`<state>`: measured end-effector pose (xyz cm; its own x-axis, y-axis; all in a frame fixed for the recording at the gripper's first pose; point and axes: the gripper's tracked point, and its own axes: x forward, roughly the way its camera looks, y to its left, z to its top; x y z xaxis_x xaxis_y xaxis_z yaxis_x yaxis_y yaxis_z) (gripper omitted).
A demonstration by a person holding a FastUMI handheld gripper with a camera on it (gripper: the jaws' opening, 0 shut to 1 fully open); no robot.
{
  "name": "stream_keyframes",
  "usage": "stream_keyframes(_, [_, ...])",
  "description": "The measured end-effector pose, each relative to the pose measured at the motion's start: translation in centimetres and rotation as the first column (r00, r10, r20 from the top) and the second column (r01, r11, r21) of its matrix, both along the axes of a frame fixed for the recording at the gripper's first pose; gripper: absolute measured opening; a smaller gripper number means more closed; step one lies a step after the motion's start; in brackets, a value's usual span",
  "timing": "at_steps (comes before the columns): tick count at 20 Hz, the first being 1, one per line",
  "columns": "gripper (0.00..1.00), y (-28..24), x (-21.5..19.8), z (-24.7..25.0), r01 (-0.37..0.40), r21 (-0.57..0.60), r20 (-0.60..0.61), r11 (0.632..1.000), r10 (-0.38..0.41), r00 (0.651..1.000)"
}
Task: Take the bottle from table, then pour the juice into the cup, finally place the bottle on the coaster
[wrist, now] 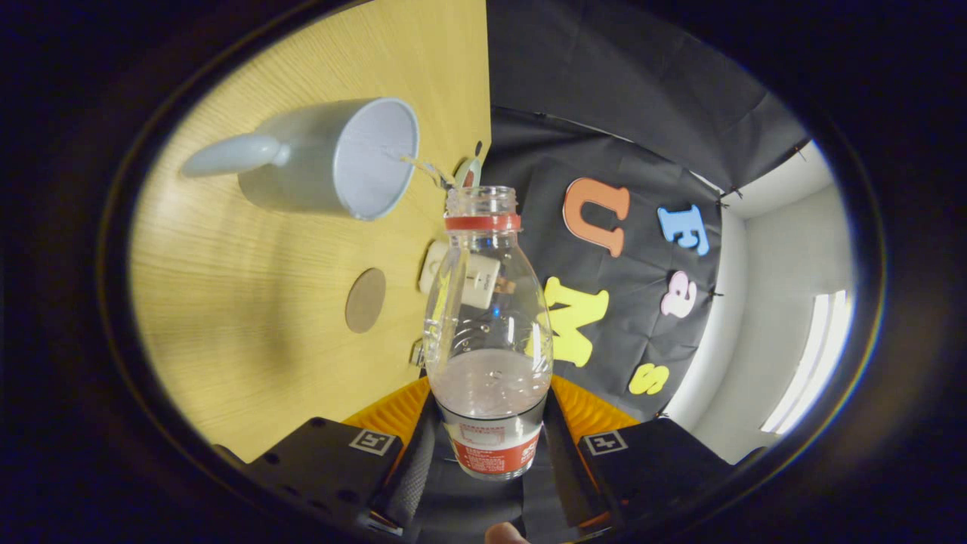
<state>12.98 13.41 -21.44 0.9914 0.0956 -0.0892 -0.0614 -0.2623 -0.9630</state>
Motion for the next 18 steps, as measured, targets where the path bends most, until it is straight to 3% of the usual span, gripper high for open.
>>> stream_keyframes(18, [0.75,0.2,-0.1,1.6,-0.015,-0.064,0.035,0.998,0.017,0.999])
